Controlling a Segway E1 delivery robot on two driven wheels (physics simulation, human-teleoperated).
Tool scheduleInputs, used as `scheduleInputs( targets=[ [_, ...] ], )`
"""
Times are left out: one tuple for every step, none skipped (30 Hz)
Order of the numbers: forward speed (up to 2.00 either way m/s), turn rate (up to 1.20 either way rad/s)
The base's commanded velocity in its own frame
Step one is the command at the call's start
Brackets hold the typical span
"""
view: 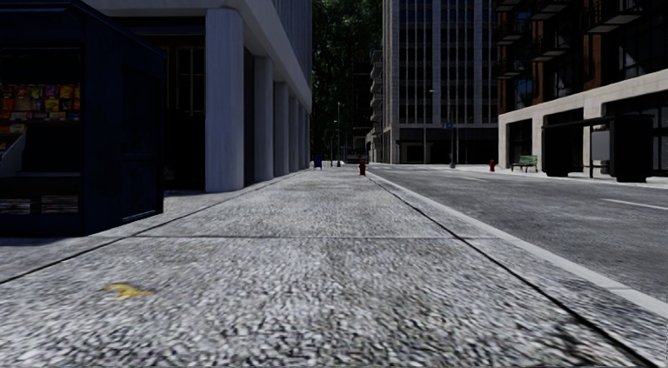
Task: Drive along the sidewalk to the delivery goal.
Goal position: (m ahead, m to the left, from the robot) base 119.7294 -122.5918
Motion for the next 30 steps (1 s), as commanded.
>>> scheduleInputs(
  targets=[
    [2.0,0.0],
    [2.0,0.0],
    [2.0,0.0],
    [2.0,0.0],
    [2.0,0.0],
    [2.0,0.0],
    [2.0,0.0],
    [2.0,0.0],
    [2.0,0.0],
    [2.0,0.0],
    [2.0,0.0],
    [2.0,0.0],
    [2.0,0.0],
    [2.0,0.0],
    [2.0,0.0],
    [2.0,0.0],
    [2.0,0.0],
    [2.0,0.0],
    [2.0,0.0],
    [2.0,0.0],
    [2.0,0.0],
    [2.0,0.0],
    [2.0,0.0],
    [2.0,0.0],
    [2.0,0.0],
    [2.0,0.0],
    [2.0,0.0],
    [2.0,0.0],
    [2.0,0.0],
    [2.0,0.0]
  ],
)
